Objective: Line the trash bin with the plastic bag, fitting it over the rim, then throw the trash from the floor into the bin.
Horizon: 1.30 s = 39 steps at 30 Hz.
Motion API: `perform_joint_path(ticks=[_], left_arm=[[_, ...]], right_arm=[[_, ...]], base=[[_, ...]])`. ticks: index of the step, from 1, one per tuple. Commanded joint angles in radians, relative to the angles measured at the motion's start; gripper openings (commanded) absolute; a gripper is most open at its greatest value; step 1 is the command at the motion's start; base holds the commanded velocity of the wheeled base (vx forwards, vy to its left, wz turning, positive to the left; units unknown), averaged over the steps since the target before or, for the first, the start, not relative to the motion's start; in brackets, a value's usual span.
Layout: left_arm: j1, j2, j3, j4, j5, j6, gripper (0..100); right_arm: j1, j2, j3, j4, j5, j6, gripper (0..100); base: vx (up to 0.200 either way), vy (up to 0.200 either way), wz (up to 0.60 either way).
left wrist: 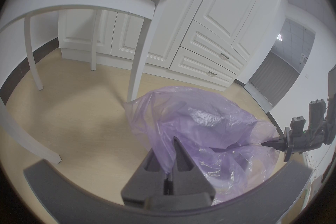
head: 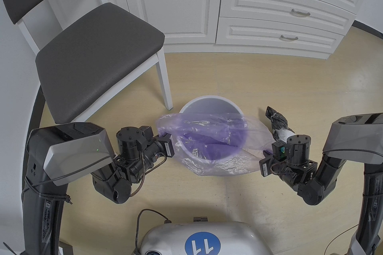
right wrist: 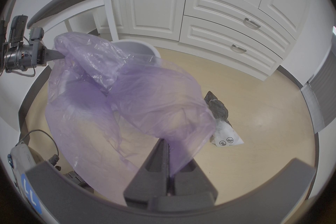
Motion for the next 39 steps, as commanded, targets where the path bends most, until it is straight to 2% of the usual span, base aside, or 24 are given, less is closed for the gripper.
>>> perform_joint_path(ticks=[1, 39], left_arm=[[0.001, 0.014, -0.003, -0.001, 0.0, 0.0, 0], [-0.004, 0.016, 0.001, -0.002, 0.0, 0.001, 0]], right_arm=[[0.0, 0.021, 0.0, 0.0, 0.0, -0.007, 0], [-0.008, 0.087, -0.016, -0.008, 0.001, -0.021, 0]], base=[[0.0, 0.0, 0.0], [0.0, 0.0, 0.0]])
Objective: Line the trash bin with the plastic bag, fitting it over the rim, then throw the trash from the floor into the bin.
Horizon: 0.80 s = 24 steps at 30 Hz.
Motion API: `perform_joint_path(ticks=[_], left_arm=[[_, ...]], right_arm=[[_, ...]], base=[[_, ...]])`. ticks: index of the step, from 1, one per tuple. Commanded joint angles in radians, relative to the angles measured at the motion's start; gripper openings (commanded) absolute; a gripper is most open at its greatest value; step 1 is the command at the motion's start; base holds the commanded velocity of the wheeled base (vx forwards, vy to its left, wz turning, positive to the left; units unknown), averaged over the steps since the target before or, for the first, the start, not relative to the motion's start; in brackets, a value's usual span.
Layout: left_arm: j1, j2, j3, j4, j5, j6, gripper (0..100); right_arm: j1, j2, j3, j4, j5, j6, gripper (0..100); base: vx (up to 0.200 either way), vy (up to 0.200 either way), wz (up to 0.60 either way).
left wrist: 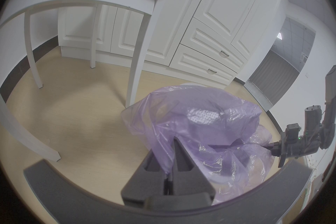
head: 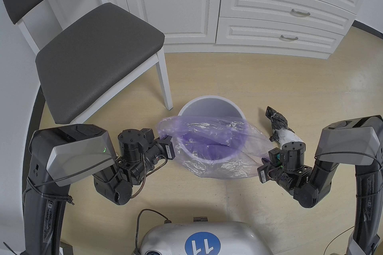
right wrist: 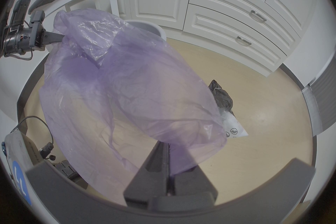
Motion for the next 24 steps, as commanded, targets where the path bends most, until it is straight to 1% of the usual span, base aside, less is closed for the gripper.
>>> perform_joint_path(ticks=[1, 18, 19, 24], left_arm=[[-0.001, -0.002, 0.001, -0.001, 0.0, -0.001, 0], [-0.001, -0.008, 0.006, -0.007, 0.0, -0.001, 0], [-0.001, -0.008, 0.006, -0.007, 0.0, -0.001, 0], [-0.001, -0.011, 0.006, -0.007, 0.0, -0.001, 0]], right_arm=[[0.0, 0.002, 0.0, -0.001, 0.0, 0.0, 0], [0.002, -0.019, 0.012, -0.001, 0.0, 0.0, 0], [0.002, -0.024, 0.017, 0.001, 0.0, 0.0, 100], [0.0, -0.038, 0.02, -0.001, 0.009, 0.0, 100]], base=[[0.0, 0.0, 0.0], [0.0, 0.0, 0.0], [0.0, 0.0, 0.0], [0.0, 0.0, 0.0]])
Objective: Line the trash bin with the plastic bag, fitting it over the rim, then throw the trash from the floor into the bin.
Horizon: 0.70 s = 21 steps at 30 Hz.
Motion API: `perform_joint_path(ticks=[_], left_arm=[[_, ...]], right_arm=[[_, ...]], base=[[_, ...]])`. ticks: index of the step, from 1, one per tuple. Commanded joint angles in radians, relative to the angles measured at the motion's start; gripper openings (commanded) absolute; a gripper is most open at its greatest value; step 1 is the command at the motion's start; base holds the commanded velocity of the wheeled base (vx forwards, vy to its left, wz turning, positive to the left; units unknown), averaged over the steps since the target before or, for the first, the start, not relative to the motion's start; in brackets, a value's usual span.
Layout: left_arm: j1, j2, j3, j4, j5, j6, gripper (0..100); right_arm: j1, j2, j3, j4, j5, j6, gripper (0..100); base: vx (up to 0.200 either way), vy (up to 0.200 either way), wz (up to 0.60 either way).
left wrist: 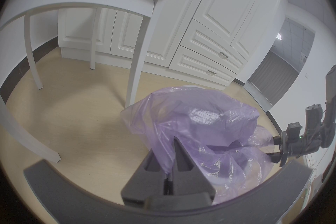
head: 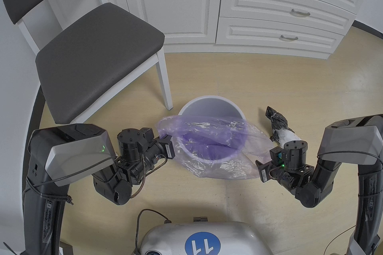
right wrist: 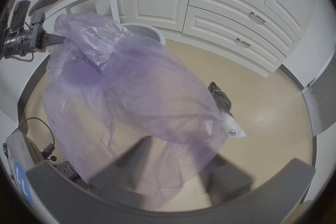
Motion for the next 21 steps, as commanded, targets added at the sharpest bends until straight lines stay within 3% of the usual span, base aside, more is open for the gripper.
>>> perform_joint_path(ticks=[1, 8, 21], left_arm=[[0.0, -0.003, 0.0, 0.0, 0.0, 0.0, 0], [0.0, -0.005, 0.002, -0.002, 0.0, 0.0, 0], [-0.003, -0.005, 0.006, -0.003, 0.0, 0.0, 0]], right_arm=[[-0.001, -0.015, 0.003, -0.001, 0.005, 0.0, 100], [-0.006, -0.053, 0.026, -0.001, 0.037, 0.002, 100], [-0.08, -0.205, 0.128, -0.003, 0.321, 0.008, 100]], base=[[0.0, 0.0, 0.0], [0.0, 0.0, 0.0], [0.0, 0.0, 0.0]])
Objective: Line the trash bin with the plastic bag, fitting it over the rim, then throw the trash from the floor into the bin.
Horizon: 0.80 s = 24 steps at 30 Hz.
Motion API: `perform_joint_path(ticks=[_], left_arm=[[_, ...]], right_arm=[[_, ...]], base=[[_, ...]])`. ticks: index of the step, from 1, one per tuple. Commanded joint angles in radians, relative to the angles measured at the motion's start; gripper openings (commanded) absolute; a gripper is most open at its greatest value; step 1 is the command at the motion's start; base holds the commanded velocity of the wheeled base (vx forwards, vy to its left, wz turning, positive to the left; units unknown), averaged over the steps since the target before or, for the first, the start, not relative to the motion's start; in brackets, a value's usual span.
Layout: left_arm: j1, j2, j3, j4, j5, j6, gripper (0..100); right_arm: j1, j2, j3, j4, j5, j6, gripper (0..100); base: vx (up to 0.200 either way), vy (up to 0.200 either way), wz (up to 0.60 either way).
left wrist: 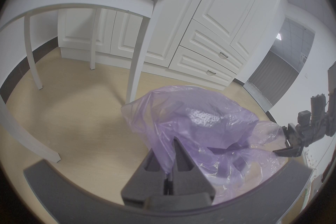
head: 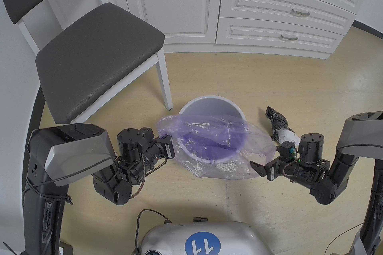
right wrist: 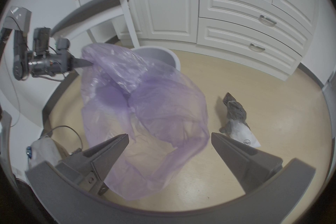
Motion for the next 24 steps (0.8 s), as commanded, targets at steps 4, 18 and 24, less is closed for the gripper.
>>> perform_joint_path(ticks=[4, 18, 24], left_arm=[[-0.002, -0.001, 0.001, -0.001, 0.0, -0.001, 0], [-0.002, -0.001, 0.001, 0.0, 0.0, -0.001, 0], [-0.004, -0.001, 0.003, -0.001, 0.0, -0.001, 0]], right_arm=[[-0.059, -0.107, 0.053, -0.001, 0.131, 0.008, 100], [-0.111, -0.127, 0.117, -0.168, 0.318, 0.091, 100], [-0.129, -0.148, 0.113, -0.162, 0.317, 0.091, 100]], base=[[0.0, 0.0, 0.0], [0.0, 0.0, 0.0], [0.0, 0.0, 0.0]])
